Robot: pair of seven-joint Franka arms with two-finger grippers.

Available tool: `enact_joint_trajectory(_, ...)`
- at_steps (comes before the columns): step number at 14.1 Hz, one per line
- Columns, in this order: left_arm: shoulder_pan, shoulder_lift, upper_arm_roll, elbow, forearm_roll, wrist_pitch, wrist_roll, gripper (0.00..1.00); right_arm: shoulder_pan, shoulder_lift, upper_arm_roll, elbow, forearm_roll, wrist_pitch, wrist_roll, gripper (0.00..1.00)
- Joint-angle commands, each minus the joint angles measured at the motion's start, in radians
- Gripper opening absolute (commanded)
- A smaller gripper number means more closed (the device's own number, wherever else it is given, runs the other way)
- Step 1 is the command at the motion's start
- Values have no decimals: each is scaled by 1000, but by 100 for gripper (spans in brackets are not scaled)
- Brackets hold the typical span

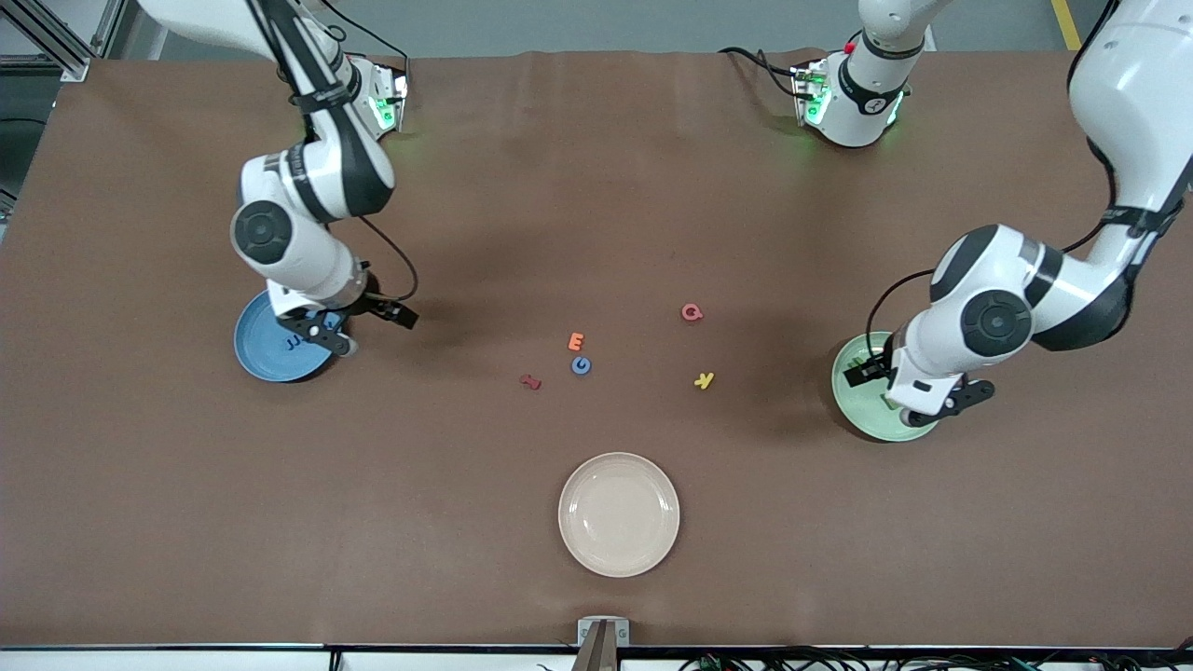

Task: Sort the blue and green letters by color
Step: 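Reach the right gripper to the blue c while the left arm returns to rest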

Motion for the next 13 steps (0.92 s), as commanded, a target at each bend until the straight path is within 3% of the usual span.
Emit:
enact_joint_trajectory(1, 15, -25, -44, 118, -9, -117, 102, 100, 103, 100, -9, 127, 17, -5, 177, 100)
enact_joint_trajectory(6, 18, -26, -90, 350, -3, -275, 250, 100, 234, 331, -9, 421, 17, -5, 419, 100)
enact_joint_trajectory(10, -18, -86, -113, 405, 47, -289, 333, 100, 300, 512, -9, 643, 17, -3, 570, 100)
enact_joint_trajectory(13, -54, -86, -124, 444, 47, -289, 340, 100, 327, 572, -9, 698, 6, -2, 601, 100)
